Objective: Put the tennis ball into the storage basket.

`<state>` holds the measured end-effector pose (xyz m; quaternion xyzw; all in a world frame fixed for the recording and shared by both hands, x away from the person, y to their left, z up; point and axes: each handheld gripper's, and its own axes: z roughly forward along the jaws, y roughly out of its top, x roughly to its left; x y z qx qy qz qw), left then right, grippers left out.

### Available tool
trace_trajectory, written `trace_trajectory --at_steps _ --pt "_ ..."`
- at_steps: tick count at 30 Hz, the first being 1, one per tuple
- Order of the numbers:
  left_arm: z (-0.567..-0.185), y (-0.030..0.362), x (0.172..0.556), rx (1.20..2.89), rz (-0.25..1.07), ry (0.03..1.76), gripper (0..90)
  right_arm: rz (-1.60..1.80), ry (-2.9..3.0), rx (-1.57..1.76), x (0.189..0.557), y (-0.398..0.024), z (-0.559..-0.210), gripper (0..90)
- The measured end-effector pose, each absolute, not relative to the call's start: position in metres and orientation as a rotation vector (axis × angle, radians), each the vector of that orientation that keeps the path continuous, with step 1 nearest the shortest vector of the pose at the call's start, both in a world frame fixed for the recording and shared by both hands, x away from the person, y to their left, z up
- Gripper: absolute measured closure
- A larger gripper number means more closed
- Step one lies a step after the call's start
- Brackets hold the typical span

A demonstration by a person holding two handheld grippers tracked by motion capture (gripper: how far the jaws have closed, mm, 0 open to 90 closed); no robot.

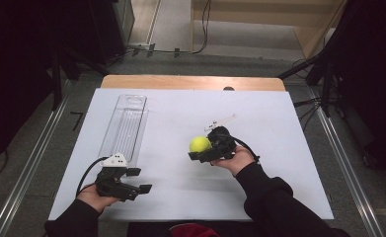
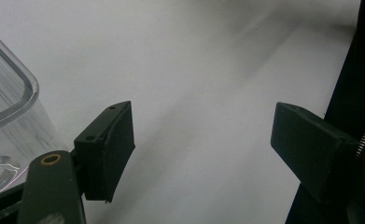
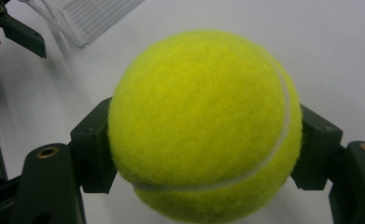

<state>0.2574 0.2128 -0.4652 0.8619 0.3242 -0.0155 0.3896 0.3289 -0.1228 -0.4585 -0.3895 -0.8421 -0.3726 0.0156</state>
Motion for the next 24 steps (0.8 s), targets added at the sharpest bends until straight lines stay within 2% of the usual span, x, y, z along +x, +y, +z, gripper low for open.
trace_trajectory --at_steps 24 --pt "-0.465 0.213 0.257 2.192 -0.038 0.824 22.2 -1.197 -2.621 -1.172 0.339 -0.102 -0.446 22.9"
